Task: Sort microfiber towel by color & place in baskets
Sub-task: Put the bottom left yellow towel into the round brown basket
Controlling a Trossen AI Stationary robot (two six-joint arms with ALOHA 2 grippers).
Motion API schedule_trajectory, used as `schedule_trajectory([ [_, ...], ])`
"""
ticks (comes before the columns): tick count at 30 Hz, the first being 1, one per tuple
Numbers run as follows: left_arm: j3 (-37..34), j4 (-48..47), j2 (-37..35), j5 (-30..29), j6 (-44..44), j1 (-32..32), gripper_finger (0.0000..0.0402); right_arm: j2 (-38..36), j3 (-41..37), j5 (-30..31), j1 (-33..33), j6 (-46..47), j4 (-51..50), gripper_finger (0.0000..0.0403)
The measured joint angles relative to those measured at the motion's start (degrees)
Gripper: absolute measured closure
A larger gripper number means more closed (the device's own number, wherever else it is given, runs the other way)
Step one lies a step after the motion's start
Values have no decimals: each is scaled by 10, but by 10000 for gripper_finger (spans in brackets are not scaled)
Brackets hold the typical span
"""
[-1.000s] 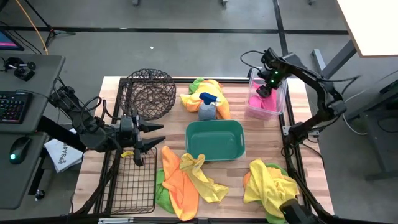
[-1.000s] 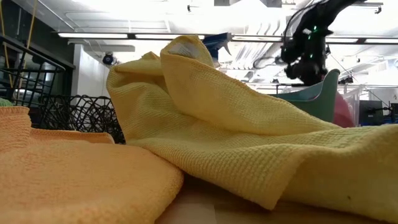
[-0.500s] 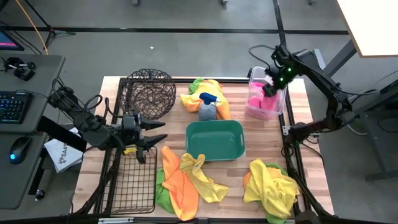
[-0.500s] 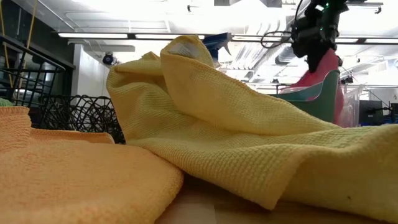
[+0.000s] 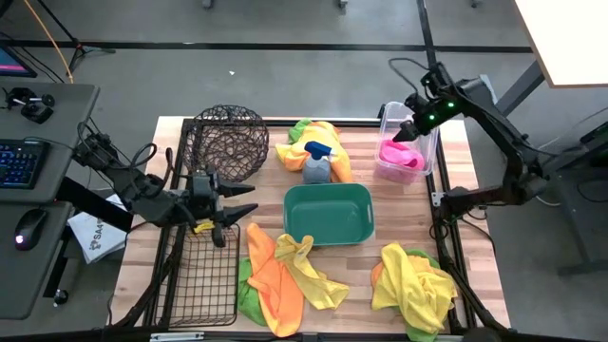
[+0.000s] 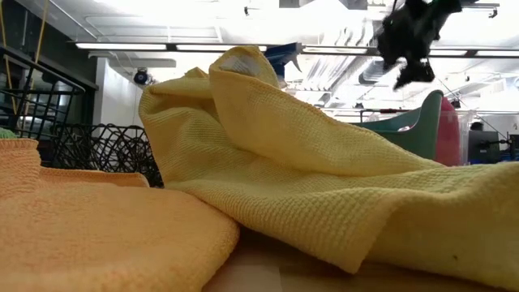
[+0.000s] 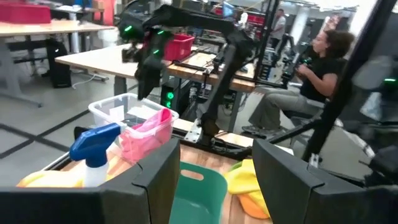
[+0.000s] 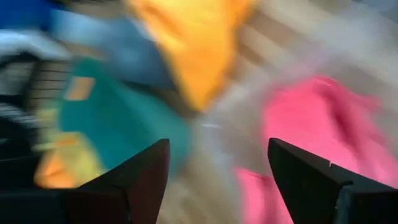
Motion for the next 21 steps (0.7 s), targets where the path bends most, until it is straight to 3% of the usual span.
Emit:
schedule_trajectory([
  [3, 0, -2, 13, 55, -36, 36, 213, -42, 0, -61, 25, 22, 6, 137],
  [7, 0, 0, 55, 211, -53, 99, 213, -114, 0, -65, 85, 59, 6, 137],
  [14, -1, -115, 184, 435, -97, 117, 213, -242, 0, 49, 187, 172, 20, 137],
  [18, -1, -174, 238, 444, -139, 76, 213, -300, 0, 118, 212, 219, 20, 137],
  [21, -1, -179, 259, 363, -179, 39, 213, -333, 0, 152, 215, 232, 19, 137],
])
